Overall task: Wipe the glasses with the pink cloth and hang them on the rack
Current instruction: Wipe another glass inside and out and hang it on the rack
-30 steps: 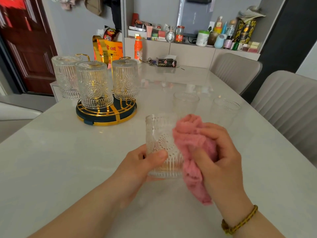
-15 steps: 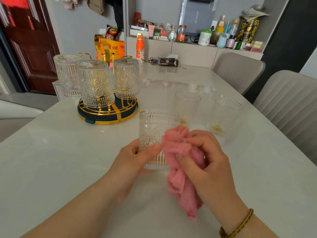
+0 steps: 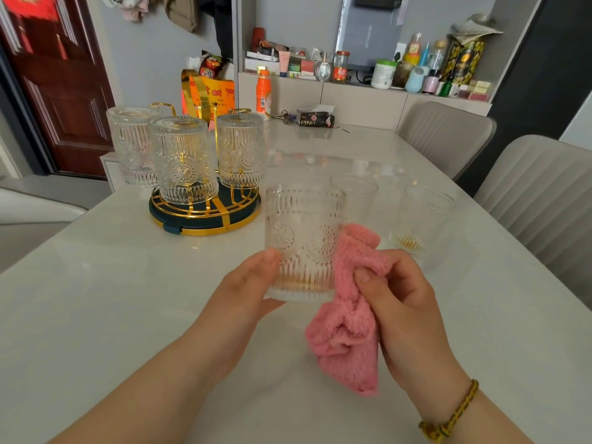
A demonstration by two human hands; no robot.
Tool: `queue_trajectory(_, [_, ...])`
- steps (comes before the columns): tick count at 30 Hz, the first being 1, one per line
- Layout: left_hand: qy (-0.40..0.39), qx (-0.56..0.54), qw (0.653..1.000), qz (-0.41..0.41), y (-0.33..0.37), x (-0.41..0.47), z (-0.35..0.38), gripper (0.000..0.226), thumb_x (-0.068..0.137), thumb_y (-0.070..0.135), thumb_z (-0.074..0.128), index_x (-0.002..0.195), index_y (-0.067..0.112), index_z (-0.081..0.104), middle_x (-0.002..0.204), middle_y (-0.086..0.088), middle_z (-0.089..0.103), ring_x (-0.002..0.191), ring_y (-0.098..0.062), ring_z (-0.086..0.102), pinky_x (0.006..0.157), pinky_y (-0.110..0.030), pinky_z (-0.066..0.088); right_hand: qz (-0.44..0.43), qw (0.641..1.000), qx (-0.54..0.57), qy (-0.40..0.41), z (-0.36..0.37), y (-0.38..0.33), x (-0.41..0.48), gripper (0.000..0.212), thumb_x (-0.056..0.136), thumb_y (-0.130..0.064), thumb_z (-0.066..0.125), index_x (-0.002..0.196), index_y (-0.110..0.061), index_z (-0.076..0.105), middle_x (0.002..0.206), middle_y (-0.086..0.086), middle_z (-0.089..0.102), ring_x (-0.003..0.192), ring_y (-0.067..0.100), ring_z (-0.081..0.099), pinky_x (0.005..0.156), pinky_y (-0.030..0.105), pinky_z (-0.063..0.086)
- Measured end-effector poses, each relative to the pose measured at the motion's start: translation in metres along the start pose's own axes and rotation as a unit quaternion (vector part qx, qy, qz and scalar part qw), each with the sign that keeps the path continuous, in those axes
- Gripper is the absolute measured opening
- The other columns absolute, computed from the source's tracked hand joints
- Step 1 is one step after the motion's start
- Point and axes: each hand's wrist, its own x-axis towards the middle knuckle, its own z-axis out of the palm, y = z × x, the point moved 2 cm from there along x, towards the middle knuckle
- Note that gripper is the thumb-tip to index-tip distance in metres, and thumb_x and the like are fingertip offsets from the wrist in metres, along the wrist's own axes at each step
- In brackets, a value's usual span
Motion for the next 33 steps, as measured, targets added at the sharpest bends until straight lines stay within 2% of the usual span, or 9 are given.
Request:
queue_trajectory(2, [0.021, 0.022, 1.000, 0.007, 0.000, -0.001, 0.001, 0.058, 0.055, 0.066, 0.041, 0.097, 0.032, 0.061, 0.093, 0.017, 0.072, 0.090, 0.007, 0.064, 0.076, -0.007, 0.049, -0.021, 0.999, -0.026, 0.004, 0.000, -0.002, -0.001, 0.008, 0.063, -0.019, 0.064, 0.067, -0.025, 0.060, 0.062, -0.015, 0.066, 0.057, -0.004, 0.058, 0.053, 0.011, 0.046])
queue_trajectory(5, [0.050, 0.017, 0.998, 0.016, -0.003, -0.002, 0.002, 0.068, 0.061, 0.067, 0.046, 0.117, 0.029, 0.054, 0.102, 0.008, 0.070, 0.095, -0.004, 0.066, 0.086, -0.022, 0.051, -0.055, 0.995, -0.082, 0.015, 0.002, -0.001, -0.003, 0.018, 0.072, -0.011, 0.065, 0.077, -0.027, 0.058, 0.075, -0.026, 0.067, 0.066, -0.009, 0.060, 0.057, 0.006, 0.045])
queue_trajectory(7, [0.049, 0.024, 0.998, 0.007, -0.006, -0.001, 0.004, 0.072, 0.067, 0.071, 0.052, 0.125, 0.028, 0.048, 0.108, 0.007, 0.067, 0.098, -0.008, 0.065, 0.090, -0.030, 0.051, -0.078, 0.989, -0.126, 0.018, 0.005, 0.003, -0.005, 0.019, 0.069, -0.016, 0.063, 0.078, -0.033, 0.059, 0.090, -0.034, 0.063, 0.082, -0.011, 0.060, 0.066, 0.003, 0.043])
queue_trajectory(11, [0.036, 0.056, 0.998, -0.003, -0.010, 0.001, 0.005, 0.087, 0.038, 0.054, 0.073, 0.119, 0.031, 0.049, 0.103, 0.015, 0.068, 0.092, 0.001, 0.065, 0.074, -0.017, 0.054, -0.085, 0.985, -0.150, 0.006, 0.009, 0.007, -0.008, 0.020, 0.061, -0.041, 0.061, 0.081, -0.043, 0.062, 0.100, -0.034, 0.060, 0.092, -0.008, 0.059, 0.074, 0.005, 0.044])
queue_trajectory(15, [0.026, 0.039, 0.999, -0.017, -0.012, 0.005, 0.003, 0.089, 0.033, 0.050, 0.073, 0.116, 0.026, 0.054, 0.098, 0.010, 0.072, 0.088, -0.004, 0.068, 0.073, -0.019, 0.056, -0.078, 0.988, -0.131, 0.010, 0.002, -0.001, -0.004, 0.015, 0.068, -0.021, 0.073, 0.074, -0.031, 0.063, 0.085, -0.031, 0.065, 0.077, -0.009, 0.061, 0.064, 0.005, 0.045])
queue_trajectory(18, [-0.042, 0.009, 0.999, -0.031, -0.012, 0.003, 0.006, 0.092, 0.032, 0.050, 0.081, 0.116, 0.020, 0.057, 0.104, 0.002, 0.072, 0.094, -0.015, 0.068, 0.077, -0.026, 0.056, -0.041, 0.993, -0.101, 0.047, -0.009, -0.003, 0.004, 0.018, 0.078, -0.003, 0.062, 0.073, -0.020, 0.059, 0.062, -0.020, 0.065, 0.054, -0.006, 0.056, 0.052, 0.009, 0.045])
queue_trajectory(23, [-0.072, -0.085, 0.993, -0.033, -0.005, 0.001, 0.004, 0.096, 0.031, 0.060, 0.083, 0.112, 0.015, 0.060, 0.107, -0.006, 0.071, 0.097, -0.020, 0.068, 0.073, -0.024, 0.055, 0.015, 0.998, -0.068, -0.001, -0.005, 0.001, 0.005, 0.017, 0.076, -0.008, 0.068, 0.069, -0.019, 0.057, 0.058, -0.013, 0.062, 0.056, 0.000, 0.056, 0.055, 0.015, 0.046])
queue_trajectory(29, [-0.044, 0.005, 0.997, -0.059, -0.009, 0.004, 0.000, 0.072, 0.047, 0.044, 0.070, 0.114, 0.019, 0.059, 0.103, 0.000, 0.072, 0.095, -0.017, 0.068, 0.084, -0.031, 0.055, -0.133, 0.964, -0.230, -0.023, 0.004, -0.006, -0.007, 0.018, 0.061, -0.037, 0.059, 0.076, -0.047, 0.059, 0.096, -0.030, 0.057, 0.090, -0.009, 0.056, 0.073, 0.003, 0.040])
queue_trajectory(33, [-0.096, 0.015, 0.993, -0.065, -0.010, -0.002, 0.008, 0.085, 0.038, 0.048, 0.080, 0.115, 0.019, 0.058, 0.107, -0.002, 0.071, 0.097, -0.020, 0.068, 0.087, -0.036, 0.054, -0.107, 0.983, -0.138, 0.063, -0.010, -0.015, -0.001, 0.016, 0.067, -0.022, 0.073, 0.073, -0.029, 0.060, 0.079, -0.026, 0.065, 0.069, -0.008, 0.059, 0.059, 0.005, 0.044])
